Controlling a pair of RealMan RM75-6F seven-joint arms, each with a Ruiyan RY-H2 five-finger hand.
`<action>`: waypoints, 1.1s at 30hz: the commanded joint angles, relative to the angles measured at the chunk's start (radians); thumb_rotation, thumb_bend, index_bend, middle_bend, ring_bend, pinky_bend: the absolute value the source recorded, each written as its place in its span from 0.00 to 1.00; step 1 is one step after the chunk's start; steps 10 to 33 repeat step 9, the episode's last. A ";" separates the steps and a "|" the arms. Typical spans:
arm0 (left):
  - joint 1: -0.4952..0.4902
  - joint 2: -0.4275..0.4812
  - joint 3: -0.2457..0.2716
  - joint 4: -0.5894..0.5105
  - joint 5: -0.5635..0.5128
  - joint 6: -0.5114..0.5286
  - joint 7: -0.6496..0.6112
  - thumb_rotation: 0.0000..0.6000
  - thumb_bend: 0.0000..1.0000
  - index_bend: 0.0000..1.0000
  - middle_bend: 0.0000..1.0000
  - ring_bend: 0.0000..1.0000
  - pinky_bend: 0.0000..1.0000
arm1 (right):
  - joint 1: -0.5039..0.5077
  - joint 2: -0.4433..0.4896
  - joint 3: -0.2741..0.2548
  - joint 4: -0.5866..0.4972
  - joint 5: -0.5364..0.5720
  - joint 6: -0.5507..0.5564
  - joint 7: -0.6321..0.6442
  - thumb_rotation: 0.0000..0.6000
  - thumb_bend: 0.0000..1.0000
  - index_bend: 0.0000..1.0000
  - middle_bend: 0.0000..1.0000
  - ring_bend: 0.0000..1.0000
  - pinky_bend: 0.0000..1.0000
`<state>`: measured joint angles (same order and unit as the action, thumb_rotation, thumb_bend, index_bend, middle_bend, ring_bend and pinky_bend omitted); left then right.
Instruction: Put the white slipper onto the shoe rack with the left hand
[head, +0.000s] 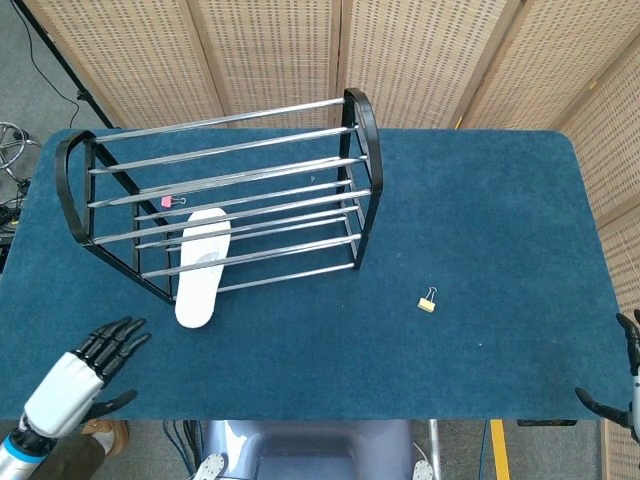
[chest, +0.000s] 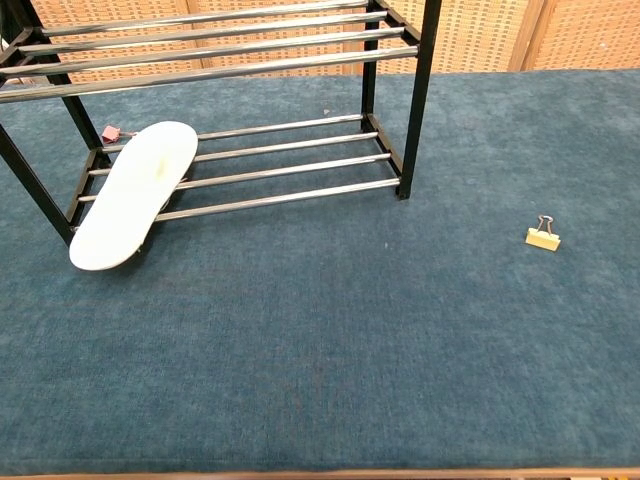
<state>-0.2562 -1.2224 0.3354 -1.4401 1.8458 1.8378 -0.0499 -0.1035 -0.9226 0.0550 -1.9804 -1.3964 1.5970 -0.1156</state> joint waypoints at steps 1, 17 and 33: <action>0.071 0.092 -0.035 -0.169 -0.178 -0.038 0.010 1.00 0.00 0.00 0.00 0.00 0.00 | -0.001 -0.001 -0.001 -0.001 -0.006 0.004 -0.002 1.00 0.00 0.00 0.00 0.00 0.00; 0.132 0.169 -0.096 -0.342 -0.307 -0.065 0.081 1.00 0.00 0.00 0.00 0.00 0.00 | -0.006 0.003 -0.002 -0.001 -0.011 0.011 0.007 1.00 0.00 0.00 0.00 0.00 0.00; 0.132 0.169 -0.096 -0.342 -0.307 -0.065 0.081 1.00 0.00 0.00 0.00 0.00 0.00 | -0.006 0.003 -0.002 -0.001 -0.011 0.011 0.007 1.00 0.00 0.00 0.00 0.00 0.00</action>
